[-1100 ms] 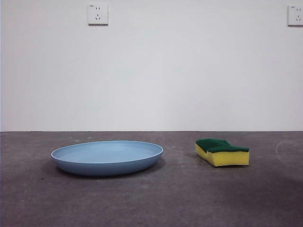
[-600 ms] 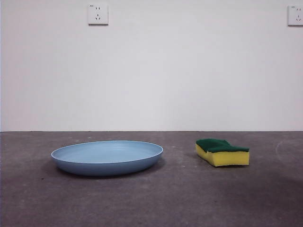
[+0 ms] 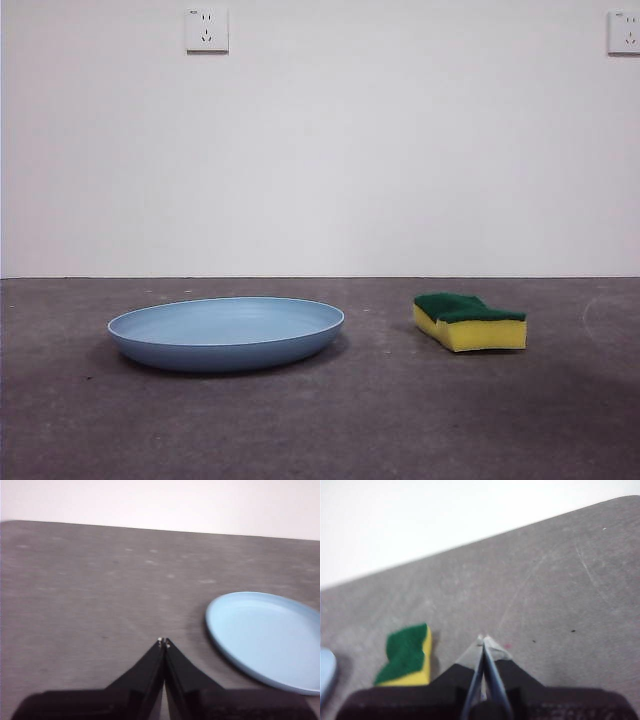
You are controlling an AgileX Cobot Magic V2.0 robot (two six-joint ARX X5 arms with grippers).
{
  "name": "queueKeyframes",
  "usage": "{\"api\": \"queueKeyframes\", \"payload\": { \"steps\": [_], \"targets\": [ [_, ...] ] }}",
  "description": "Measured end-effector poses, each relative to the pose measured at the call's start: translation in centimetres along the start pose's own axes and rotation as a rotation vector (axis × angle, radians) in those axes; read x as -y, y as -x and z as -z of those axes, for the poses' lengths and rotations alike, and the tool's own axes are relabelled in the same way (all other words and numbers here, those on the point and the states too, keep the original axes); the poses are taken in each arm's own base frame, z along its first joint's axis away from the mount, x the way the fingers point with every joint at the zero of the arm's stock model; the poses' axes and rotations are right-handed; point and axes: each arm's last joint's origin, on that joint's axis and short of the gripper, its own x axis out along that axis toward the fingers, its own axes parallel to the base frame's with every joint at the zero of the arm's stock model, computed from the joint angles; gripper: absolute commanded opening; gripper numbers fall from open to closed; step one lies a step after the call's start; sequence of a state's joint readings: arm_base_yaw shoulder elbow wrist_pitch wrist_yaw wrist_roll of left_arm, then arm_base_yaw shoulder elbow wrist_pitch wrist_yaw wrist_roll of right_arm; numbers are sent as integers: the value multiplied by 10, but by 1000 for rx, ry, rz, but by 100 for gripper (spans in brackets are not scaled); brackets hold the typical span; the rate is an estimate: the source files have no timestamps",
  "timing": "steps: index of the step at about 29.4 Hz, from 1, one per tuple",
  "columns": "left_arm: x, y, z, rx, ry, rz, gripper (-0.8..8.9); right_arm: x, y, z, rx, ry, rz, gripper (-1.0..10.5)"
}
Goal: Pick up the plate,pick up the cloth,clean the plate with the cloth
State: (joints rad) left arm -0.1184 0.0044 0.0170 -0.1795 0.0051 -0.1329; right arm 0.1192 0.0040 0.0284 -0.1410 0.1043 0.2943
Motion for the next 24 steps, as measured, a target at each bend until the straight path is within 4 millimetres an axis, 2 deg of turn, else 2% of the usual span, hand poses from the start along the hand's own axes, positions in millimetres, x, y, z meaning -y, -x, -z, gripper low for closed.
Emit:
{"api": "queueKeyframes", "payload": {
  "steps": [5, 9, 17, 24],
  "targets": [
    [2, 0, 0, -23, 92, 63, -6, -4, 2, -11, 0, -92, -28, -11],
    [4, 6, -6, -99, 128, 86, -6, -12, 7, -36, 28, -115, -65, -11],
    [10, 16, -51, -60, 131, 108, -6, -31, 2, -88, -23, -108, -143, -10],
    [19, 10, -91, -132, 85, 211, -6, -47, -23, -117, -219, -53, -228, -6]
  ]
}}
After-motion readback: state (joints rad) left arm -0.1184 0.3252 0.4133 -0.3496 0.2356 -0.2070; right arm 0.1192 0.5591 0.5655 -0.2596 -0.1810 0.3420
